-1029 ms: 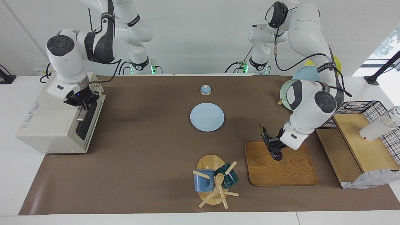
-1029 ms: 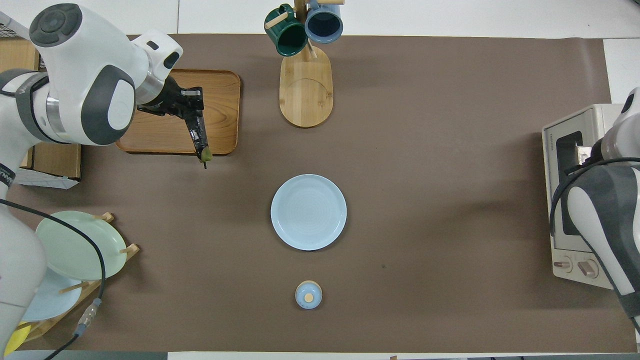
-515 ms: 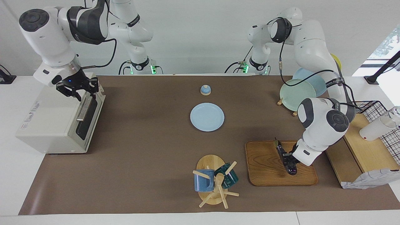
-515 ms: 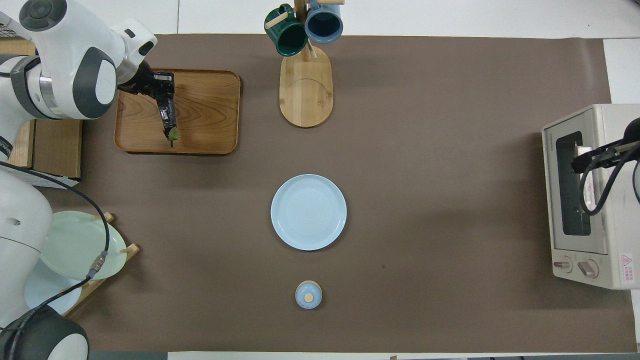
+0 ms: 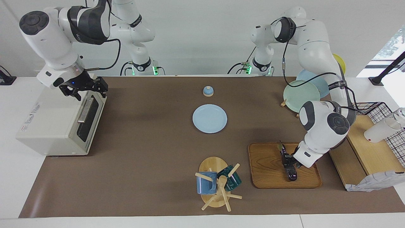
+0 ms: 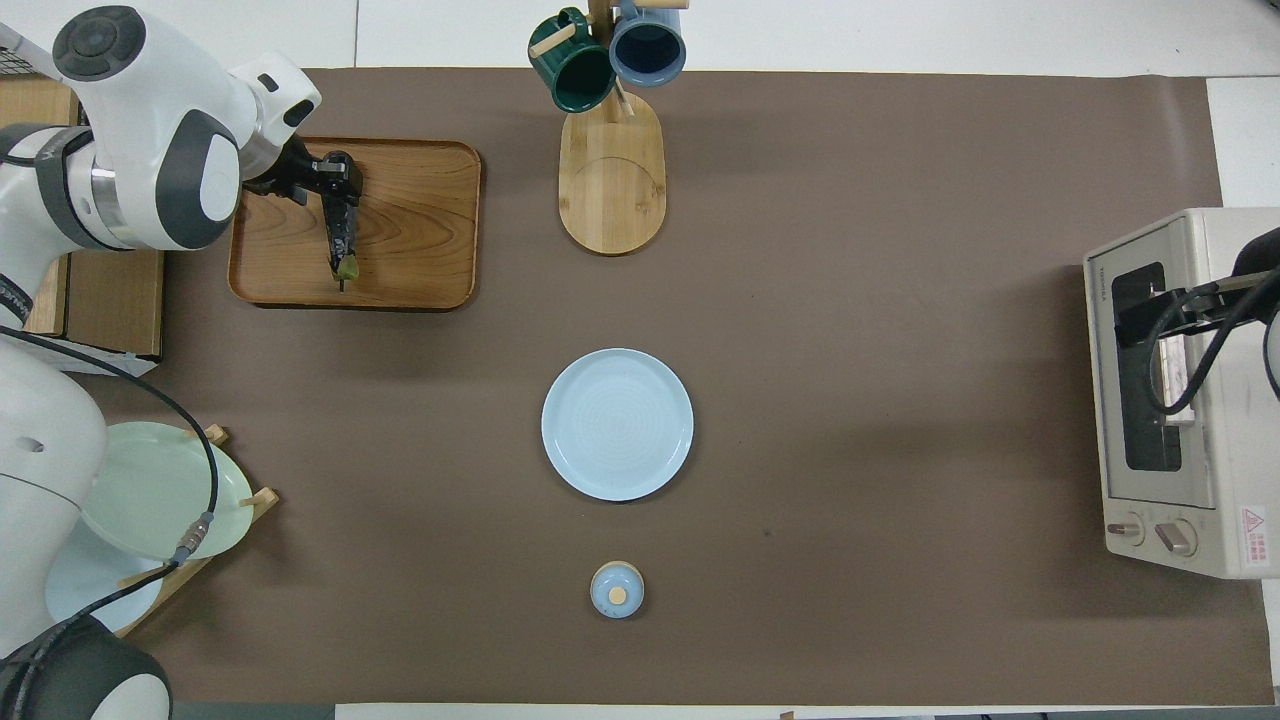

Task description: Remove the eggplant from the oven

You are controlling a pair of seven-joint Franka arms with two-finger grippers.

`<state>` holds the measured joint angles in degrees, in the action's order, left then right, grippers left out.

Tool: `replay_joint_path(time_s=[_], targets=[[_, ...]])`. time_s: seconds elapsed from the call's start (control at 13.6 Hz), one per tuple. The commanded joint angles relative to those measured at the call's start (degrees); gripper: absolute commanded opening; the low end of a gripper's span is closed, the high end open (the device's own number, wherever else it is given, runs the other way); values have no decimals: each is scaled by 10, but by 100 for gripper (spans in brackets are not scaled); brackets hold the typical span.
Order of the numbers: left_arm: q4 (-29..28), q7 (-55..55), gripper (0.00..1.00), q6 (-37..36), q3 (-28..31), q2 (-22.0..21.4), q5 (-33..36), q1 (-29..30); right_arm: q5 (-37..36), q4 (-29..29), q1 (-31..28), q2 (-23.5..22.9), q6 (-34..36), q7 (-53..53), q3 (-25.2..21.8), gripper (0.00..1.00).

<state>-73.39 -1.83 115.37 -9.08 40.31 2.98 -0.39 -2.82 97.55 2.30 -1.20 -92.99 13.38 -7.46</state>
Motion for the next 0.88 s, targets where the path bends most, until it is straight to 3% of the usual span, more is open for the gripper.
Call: replay_joint_path(time_s=[0.0,0.29,0.66,0.81], targets=[[-24,-5,100,-34,0,-75,-19,7,5,13,14,21,5,-6,-11,100],[-30,-32,100,-135,6,-177,-19,7,8,10,10,16,4,-13,-21,100],[-36,-31,100,-305,8,-296,-18,11,4,-52,-33,-20,46,-16,21,100],[-74,-31,100,-325,7,-334,-18,18,17,-52,-42,-14,48,-20,47,100]])
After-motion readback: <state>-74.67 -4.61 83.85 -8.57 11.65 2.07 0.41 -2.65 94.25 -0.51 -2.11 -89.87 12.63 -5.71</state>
